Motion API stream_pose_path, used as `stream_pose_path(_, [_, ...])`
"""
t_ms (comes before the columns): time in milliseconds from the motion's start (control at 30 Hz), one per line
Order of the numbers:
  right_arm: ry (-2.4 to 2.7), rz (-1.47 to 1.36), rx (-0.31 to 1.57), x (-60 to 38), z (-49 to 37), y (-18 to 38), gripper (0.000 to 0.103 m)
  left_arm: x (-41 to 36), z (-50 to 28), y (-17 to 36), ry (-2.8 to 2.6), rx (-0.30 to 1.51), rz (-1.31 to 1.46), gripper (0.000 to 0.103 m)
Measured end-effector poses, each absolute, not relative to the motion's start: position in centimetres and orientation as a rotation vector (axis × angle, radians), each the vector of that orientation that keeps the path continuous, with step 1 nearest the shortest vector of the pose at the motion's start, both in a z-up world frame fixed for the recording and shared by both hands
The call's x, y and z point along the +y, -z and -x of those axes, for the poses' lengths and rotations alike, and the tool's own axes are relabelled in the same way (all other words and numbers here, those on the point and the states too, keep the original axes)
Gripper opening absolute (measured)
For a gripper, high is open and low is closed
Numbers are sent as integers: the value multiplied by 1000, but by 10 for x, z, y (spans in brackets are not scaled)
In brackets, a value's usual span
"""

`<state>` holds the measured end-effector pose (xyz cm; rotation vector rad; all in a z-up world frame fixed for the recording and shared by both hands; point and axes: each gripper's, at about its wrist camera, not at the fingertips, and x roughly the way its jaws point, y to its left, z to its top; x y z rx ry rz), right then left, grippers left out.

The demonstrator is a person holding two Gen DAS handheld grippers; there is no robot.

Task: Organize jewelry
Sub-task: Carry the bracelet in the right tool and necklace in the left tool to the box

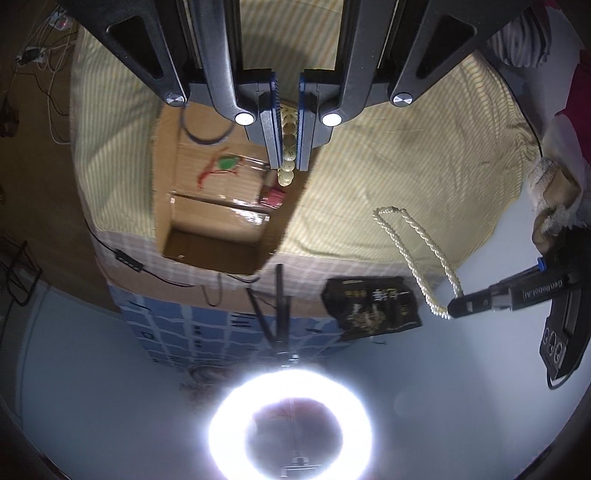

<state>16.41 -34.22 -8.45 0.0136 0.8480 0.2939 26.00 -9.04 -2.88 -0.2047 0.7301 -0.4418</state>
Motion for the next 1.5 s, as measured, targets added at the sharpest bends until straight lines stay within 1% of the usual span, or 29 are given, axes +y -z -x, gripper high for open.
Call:
stream_pose_path(500, [-262,-57,860,-389,-182,107,5,-193,-315,17,542,708,159,6])
stream_pose_path(967, [-317,-71,872,-387,-197,123,5,-250,-355,51,547,743,93,6])
stream_pose_path(1500, [-336,-85,928,-379,-212,159,5,-271,-379,98,529,832,50,6])
